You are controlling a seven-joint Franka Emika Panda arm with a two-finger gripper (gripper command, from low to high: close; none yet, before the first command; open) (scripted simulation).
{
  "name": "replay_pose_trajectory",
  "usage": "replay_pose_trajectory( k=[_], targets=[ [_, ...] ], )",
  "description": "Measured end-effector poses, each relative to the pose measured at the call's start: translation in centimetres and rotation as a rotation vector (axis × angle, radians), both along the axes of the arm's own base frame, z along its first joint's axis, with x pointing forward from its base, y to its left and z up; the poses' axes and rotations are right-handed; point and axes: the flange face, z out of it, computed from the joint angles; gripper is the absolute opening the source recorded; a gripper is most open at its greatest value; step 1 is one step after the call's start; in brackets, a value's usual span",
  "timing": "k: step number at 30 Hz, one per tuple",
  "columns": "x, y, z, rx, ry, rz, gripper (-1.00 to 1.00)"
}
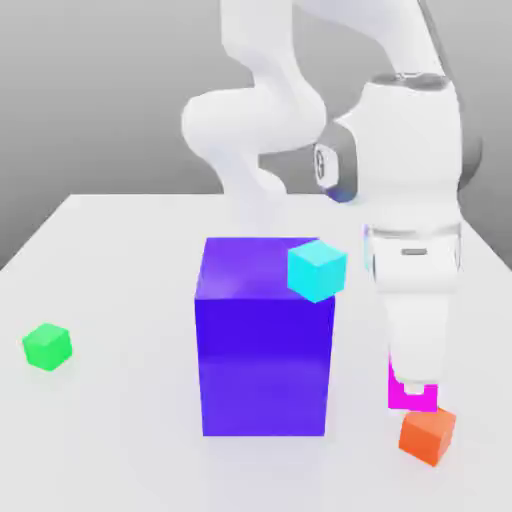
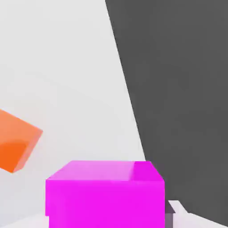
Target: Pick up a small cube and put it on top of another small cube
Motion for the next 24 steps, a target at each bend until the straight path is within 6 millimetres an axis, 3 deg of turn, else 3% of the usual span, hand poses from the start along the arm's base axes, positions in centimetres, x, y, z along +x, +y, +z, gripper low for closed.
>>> replay_pose_trajectory(
  k=[3, 5, 9, 10, 13, 17, 20, 23, 24],
  targets=[
    [2.3, -9.3, 3.3, 0.041, -0.057, -0.258, -1.0],
    [2.6, -16.7, 5.5, 0.066, -0.1, -0.445, -1.0],
    [0.1, -30.5, 10.0, 0.112, -0.191, -0.795, -1.0],
    [-1.2, -32.7, 9.7, 0.115, -0.182, -0.857, -1.0],
    [-6.2, -36.9, 6.3, 0.112, -0.102, -1.011, -1.0],
    [-14.1, -40.5, 0.9, 0.116, 0.035, -1.206, -1.0],
    [-20.3, -41.6, -2.9, 0.13, 0.143, -1.346, -1.0],
    [-26.2, -41.4, -6.3, 0.154, 0.251, -1.476, -1.0],
    [-26.9, -41.1, -7.1, 0.163, 0.271, -1.49, -1.0]
  ],
)
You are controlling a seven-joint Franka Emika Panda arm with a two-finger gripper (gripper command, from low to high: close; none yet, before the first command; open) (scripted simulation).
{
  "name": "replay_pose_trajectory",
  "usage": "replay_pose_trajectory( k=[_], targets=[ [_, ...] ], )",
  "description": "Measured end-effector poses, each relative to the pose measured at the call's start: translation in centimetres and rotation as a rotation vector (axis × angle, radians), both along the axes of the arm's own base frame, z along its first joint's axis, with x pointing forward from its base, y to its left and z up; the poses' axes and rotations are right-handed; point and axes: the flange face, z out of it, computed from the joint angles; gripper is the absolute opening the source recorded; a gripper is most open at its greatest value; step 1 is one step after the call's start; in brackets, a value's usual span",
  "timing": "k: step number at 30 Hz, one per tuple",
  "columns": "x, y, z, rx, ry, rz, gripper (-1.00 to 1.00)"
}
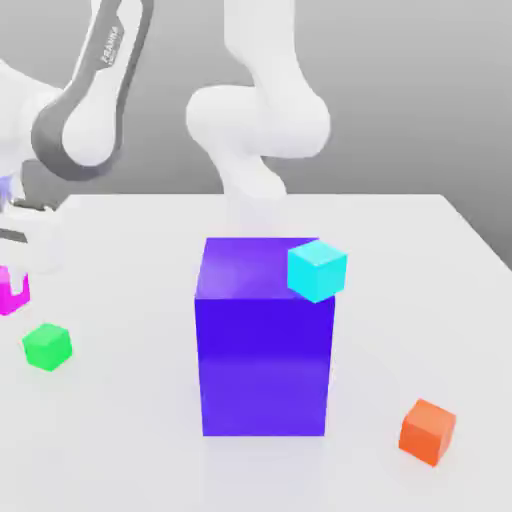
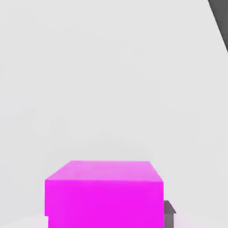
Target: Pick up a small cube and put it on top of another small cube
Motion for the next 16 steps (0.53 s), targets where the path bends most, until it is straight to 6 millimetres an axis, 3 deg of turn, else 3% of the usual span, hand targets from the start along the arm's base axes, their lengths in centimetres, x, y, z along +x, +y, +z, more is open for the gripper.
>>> replay_pose_trajectory(
  k=[16],
  targets=[
    [-0.3, 0.4, -6.4, 0.032, 0.006, -0.01, -1.0]
  ],
)
